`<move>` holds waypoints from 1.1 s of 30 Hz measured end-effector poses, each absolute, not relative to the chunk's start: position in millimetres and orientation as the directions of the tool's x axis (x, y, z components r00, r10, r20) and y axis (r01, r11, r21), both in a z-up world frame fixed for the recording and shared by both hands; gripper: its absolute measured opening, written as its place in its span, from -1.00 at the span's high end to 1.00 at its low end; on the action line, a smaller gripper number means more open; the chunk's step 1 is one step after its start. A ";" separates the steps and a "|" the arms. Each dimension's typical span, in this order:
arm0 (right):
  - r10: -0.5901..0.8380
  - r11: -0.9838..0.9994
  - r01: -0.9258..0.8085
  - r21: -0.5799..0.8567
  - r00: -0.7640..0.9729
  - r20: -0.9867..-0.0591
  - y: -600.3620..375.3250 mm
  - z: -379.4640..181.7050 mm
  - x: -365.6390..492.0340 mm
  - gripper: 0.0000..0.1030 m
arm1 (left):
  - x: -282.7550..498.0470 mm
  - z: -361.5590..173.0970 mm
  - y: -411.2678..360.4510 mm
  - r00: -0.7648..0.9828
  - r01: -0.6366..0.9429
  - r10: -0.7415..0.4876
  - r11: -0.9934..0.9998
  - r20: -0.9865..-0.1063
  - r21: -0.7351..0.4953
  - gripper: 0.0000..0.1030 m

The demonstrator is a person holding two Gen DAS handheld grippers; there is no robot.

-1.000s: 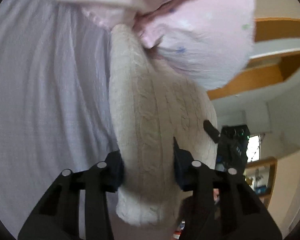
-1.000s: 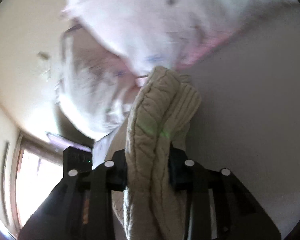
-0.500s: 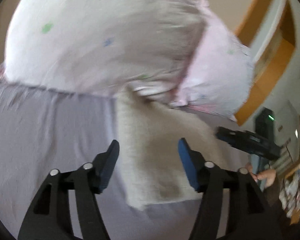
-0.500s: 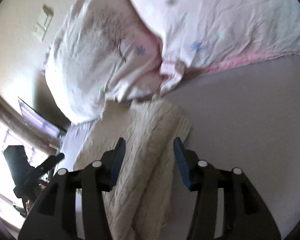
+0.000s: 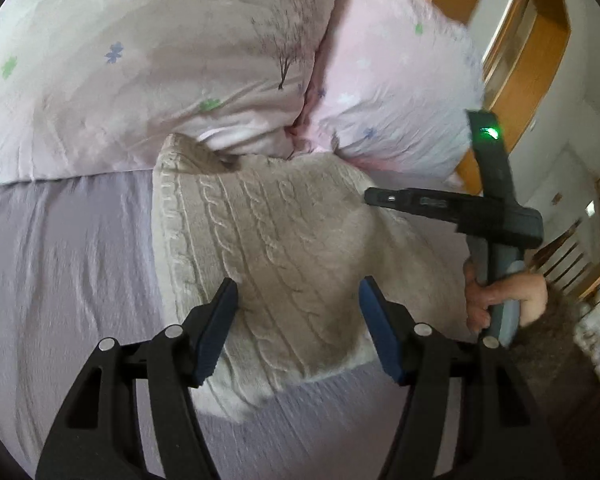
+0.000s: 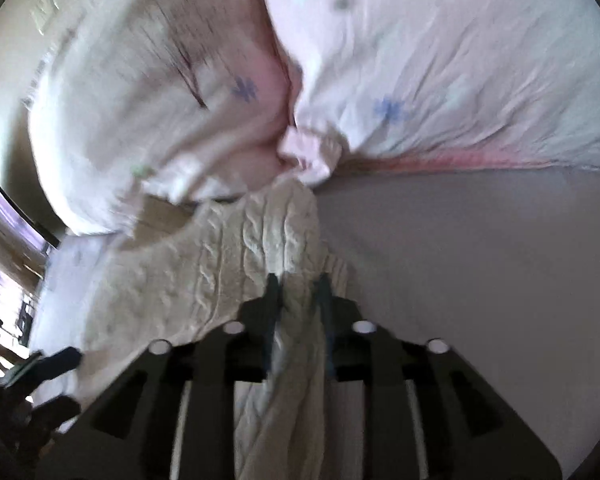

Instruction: Fold small clothes

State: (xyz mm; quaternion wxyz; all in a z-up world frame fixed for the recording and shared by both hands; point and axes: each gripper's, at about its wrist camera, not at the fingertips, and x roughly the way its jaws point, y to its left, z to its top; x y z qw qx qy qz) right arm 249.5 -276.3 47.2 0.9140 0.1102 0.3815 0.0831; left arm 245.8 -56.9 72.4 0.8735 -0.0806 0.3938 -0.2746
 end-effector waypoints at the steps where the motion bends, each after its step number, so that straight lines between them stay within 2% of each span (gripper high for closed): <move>1: 0.256 0.957 -0.093 0.275 0.716 -0.649 -276.3 57.6 233.1 0.15 | 240.2 75.6 -46.9 0.531 0.419 -0.574 0.817 -0.623 -0.396 -0.25; 2: 0.293 0.947 -0.133 0.293 0.729 -0.618 -274.9 65.6 217.3 -0.04 | 232.4 78.5 -35.5 0.530 0.419 -0.594 0.804 -0.605 -0.423 -0.26; 4: 0.363 0.929 -0.227 0.293 0.715 -0.597 -258.6 71.8 192.0 -0.03 | 221.3 80.7 -21.7 0.552 0.400 -0.581 0.814 -0.598 -0.421 -0.46; 6: 0.330 0.944 -0.226 0.240 0.664 -0.671 -241.4 49.5 188.7 0.01 | 210.3 77.3 -9.0 0.570 0.366 -0.547 0.837 -0.614 -0.406 -0.53; 8: 0.253 0.967 -0.174 0.185 0.606 -0.754 -243.2 12.7 202.6 -0.04 | 202.3 69.4 -3.8 0.555 0.339 -0.529 0.849 -0.642 -0.406 -0.58; 9: 0.277 0.961 -0.171 0.218 0.632 -0.724 -251.2 13.3 200.9 -0.04 | 199.8 65.7 -3.7 0.548 0.331 -0.522 0.853 -0.654 -0.404 -0.60; 11: 0.278 0.959 -0.135 0.250 0.634 -0.722 -256.0 25.6 194.1 -0.11 | 191.7 59.1 -5.5 0.537 0.308 -0.483 0.876 -0.692 -0.372 -0.77; 12: 0.278 0.958 -0.138 0.251 0.667 -0.691 -258.9 37.4 179.0 -0.16 | 188.4 57.0 -6.9 0.539 0.299 -0.460 0.887 -0.705 -0.351 -0.87; 13: 0.293 0.953 -0.153 0.262 0.691 -0.661 -261.0 44.1 167.0 -0.43 | 183.5 55.0 -9.4 0.545 0.288 -0.428 0.903 -0.720 -0.319 -0.93; 14: 0.312 0.945 -0.169 0.280 0.723 -0.616 -262.8 51.2 149.7 -0.79 | 181.7 52.9 -12.1 0.548 0.284 -0.410 0.911 -0.729 -0.299 -0.96; 15: 0.306 0.946 -0.167 0.279 0.745 -0.593 -264.2 54.8 135.0 -0.97 | 180.2 51.3 -14.8 0.550 0.279 -0.391 0.919 -0.738 -0.279 -0.97; 17: 0.238 0.965 -0.122 0.231 0.776 -0.584 -260.3 55.8 113.0 -0.97 | 181.0 45.2 -22.0 0.546 0.269 -0.360 0.930 -0.756 -0.250 -0.97; 21: 0.009 0.999 0.015 0.028 0.727 -0.686 -230.5 27.4 100.9 -0.96 | 187.6 27.8 -38.1 0.513 0.235 -0.289 0.953 -0.808 -0.192 -0.97; 27: -0.010 1.000 0.010 -0.005 0.652 -0.758 -211.4 -12.7 110.2 -0.96 | 189.3 10.6 -54.8 0.533 0.192 -0.130 0.981 -0.836 -0.030 -0.97; 33: -0.060 0.998 0.024 -0.058 0.639 -0.767 -196.0 -24.5 117.3 -0.96 | 187.7 8.0 -61.2 0.550 0.194 -0.092 0.981 -0.830 0.020 -0.97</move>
